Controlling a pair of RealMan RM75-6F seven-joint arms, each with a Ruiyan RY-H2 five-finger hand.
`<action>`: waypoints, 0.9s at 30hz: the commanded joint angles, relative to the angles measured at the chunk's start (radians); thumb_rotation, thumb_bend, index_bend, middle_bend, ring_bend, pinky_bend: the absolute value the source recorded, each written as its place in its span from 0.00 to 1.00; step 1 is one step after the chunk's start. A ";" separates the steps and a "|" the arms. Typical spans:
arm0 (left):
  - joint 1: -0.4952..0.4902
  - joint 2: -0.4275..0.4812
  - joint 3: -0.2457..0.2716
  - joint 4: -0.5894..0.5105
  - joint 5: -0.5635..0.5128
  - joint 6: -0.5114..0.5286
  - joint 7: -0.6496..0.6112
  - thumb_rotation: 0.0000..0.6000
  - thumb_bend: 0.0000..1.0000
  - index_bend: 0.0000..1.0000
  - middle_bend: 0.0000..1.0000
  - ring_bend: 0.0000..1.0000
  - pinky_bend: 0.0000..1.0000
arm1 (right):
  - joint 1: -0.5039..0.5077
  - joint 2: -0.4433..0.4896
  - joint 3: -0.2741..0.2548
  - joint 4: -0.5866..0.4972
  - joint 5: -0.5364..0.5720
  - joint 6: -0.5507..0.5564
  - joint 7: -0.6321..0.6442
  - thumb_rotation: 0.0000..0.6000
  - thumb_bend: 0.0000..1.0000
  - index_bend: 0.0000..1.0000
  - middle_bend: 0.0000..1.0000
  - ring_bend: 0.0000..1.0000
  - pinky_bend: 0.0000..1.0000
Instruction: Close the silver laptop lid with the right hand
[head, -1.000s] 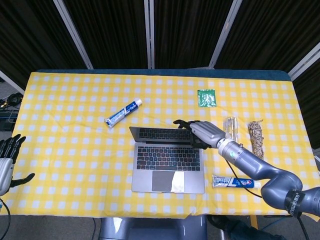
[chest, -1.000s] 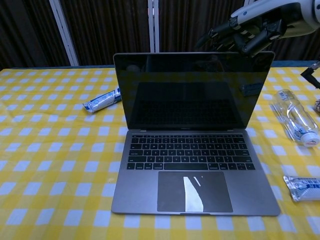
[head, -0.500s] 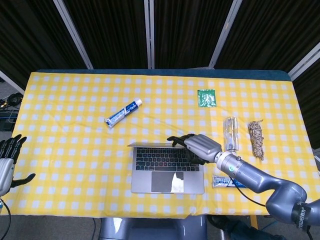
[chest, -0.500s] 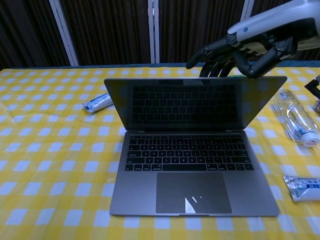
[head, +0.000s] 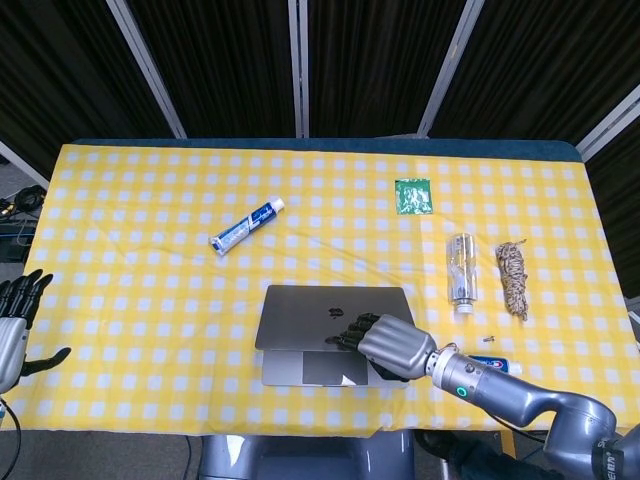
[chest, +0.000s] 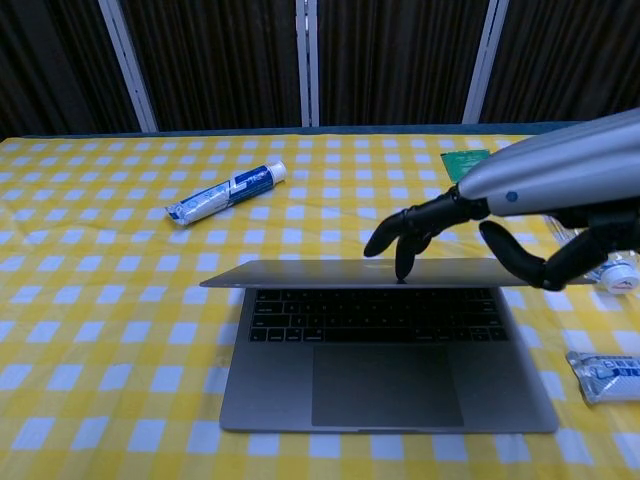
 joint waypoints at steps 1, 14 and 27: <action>0.000 0.001 0.000 0.000 0.000 0.000 -0.003 1.00 0.00 0.00 0.00 0.00 0.00 | -0.025 -0.059 -0.064 0.051 -0.100 0.060 -0.122 1.00 1.00 0.06 0.18 0.18 0.17; 0.001 0.002 0.004 -0.002 0.006 0.001 -0.006 1.00 0.00 0.00 0.00 0.00 0.00 | -0.051 -0.169 -0.134 0.228 -0.253 0.136 -0.394 1.00 1.00 0.03 0.14 0.18 0.17; -0.003 -0.002 0.004 0.001 0.001 -0.007 -0.001 1.00 0.00 0.00 0.00 0.00 0.00 | -0.040 -0.264 -0.186 0.394 -0.312 0.137 -0.513 1.00 1.00 0.02 0.13 0.18 0.17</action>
